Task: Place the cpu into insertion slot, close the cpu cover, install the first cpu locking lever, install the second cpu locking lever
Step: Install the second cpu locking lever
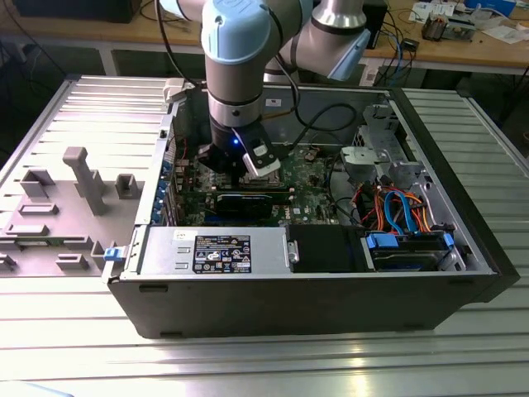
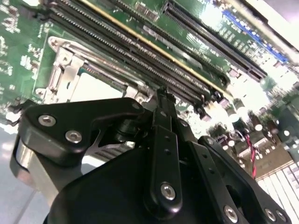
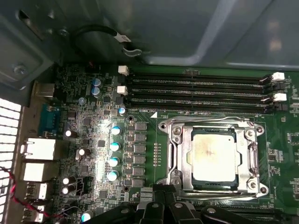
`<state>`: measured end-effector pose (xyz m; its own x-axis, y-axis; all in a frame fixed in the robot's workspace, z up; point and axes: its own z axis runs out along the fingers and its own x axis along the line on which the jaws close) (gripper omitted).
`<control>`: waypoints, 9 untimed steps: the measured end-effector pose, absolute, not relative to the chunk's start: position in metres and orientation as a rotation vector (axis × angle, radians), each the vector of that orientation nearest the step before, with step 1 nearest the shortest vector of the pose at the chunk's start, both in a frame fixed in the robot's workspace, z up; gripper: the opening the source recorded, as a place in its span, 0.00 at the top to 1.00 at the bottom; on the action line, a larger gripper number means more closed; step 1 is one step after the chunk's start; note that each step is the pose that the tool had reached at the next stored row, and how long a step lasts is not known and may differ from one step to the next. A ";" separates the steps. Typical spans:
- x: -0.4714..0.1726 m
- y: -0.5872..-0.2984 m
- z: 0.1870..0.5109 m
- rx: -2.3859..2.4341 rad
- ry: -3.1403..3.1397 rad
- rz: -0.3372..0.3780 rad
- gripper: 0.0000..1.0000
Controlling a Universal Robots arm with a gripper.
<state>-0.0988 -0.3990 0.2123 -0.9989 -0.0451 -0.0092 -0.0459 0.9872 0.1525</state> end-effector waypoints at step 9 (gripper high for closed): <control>-0.082 -0.387 0.215 -0.070 3.135 0.253 0.89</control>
